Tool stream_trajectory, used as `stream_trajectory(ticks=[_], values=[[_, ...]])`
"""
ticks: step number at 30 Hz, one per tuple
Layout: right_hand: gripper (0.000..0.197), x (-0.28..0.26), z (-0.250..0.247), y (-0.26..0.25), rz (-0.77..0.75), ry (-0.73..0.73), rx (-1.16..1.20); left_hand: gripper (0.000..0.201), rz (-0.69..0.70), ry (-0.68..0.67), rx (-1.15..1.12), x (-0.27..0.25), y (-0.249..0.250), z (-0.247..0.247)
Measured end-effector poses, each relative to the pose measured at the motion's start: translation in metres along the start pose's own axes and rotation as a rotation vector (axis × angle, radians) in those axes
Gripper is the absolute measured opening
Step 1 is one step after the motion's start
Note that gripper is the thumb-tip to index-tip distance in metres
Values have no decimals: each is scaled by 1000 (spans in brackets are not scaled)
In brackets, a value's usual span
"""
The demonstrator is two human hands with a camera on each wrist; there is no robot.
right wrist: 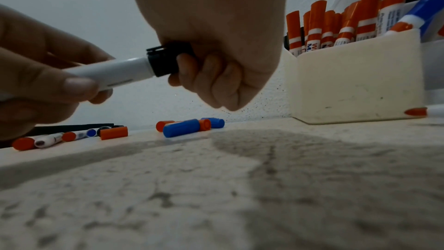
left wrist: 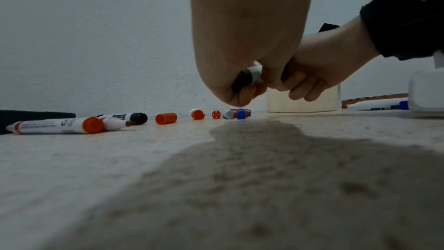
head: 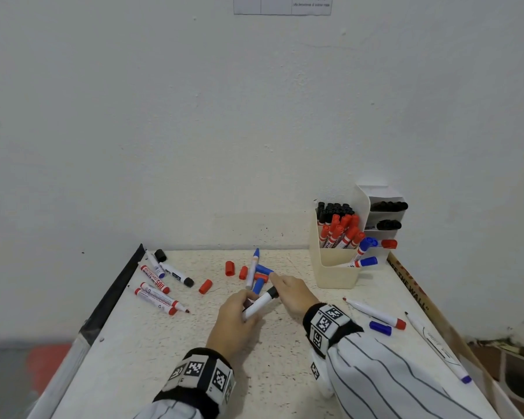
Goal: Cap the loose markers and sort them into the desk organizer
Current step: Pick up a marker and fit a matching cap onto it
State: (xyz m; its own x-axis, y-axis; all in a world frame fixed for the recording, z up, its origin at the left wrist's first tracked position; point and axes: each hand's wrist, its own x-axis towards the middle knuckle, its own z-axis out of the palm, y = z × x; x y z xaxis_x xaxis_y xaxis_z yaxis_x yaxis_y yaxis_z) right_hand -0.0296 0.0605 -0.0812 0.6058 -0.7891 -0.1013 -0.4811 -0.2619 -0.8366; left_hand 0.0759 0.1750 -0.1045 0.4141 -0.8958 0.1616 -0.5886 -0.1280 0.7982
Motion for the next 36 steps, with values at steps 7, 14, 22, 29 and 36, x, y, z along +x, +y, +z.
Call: stream_trajectory(ticks=[7,14,22,29,36], values=[[13,0,-3,-1,-104,15,156,20,-18,95,-24,-2,2,1],[16,-3,-6,-1,-4,-20,248,25,-27,33,-13,-2,6,1],[28,-6,-3,-7,-54,55,202,30,15,110,68,1,25,-13],[30,-11,-5,-16,-118,95,329,33,37,46,420,-9,57,-28],[28,-27,-11,-25,-275,82,391,47,-113,-78,-33,-11,66,-38]])
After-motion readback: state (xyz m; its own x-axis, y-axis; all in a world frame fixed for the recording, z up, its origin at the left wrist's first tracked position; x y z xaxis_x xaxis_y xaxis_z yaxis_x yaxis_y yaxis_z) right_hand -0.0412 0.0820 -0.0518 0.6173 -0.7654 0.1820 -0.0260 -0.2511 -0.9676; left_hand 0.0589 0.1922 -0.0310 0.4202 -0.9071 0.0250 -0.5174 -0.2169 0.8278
